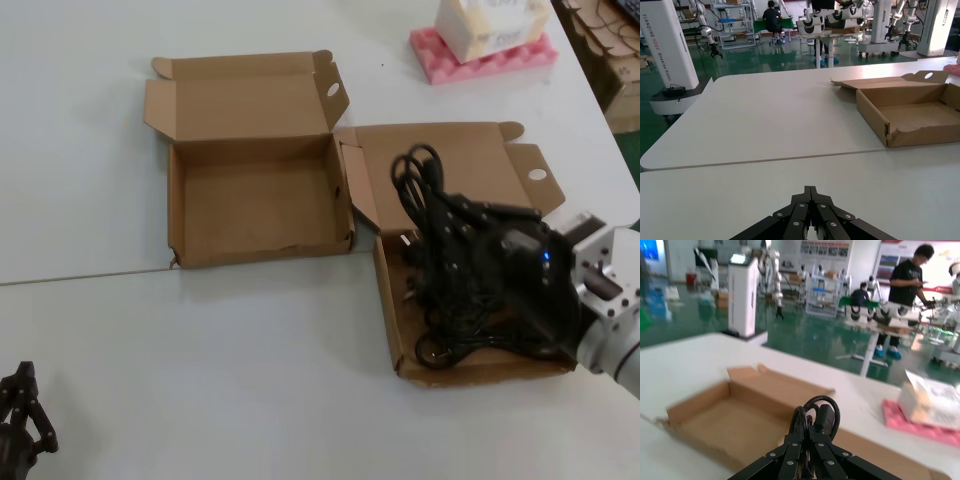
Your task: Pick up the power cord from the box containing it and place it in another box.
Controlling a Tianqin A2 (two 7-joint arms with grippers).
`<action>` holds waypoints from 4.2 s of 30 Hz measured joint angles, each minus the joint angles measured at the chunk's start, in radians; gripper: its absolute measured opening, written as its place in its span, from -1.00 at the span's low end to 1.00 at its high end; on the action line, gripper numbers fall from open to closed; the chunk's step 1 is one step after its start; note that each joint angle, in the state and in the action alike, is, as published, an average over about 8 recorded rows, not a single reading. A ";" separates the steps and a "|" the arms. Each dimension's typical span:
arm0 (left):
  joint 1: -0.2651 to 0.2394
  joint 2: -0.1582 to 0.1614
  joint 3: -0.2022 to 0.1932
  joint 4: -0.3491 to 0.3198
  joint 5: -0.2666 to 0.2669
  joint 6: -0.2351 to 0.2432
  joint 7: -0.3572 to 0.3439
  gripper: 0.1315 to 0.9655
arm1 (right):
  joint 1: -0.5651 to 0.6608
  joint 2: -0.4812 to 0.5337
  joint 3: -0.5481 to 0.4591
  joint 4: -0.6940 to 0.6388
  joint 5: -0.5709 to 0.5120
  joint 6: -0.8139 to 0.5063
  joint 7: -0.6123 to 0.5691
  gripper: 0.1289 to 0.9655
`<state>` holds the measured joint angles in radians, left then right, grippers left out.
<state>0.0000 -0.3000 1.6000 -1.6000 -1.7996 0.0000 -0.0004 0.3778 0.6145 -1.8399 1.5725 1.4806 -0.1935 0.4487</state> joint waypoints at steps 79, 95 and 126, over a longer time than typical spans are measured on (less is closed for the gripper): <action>0.000 0.000 0.000 0.000 0.000 0.000 0.000 -0.86 | 0.624 -0.125 -0.667 -0.341 0.055 0.686 0.000 0.38; 0.000 0.000 0.000 0.000 0.000 0.000 0.000 -0.53 | 0.399 -0.168 -0.463 -0.258 0.115 0.575 0.000 0.85; 0.000 0.000 0.000 0.000 0.000 0.000 0.000 0.77 | -0.051 -0.253 -0.056 -0.093 0.233 0.354 0.000 1.00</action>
<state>0.0000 -0.3000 1.6000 -1.6000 -1.7998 0.0000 0.0000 0.3267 0.3618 -1.8955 1.4799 1.7140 0.1603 0.4487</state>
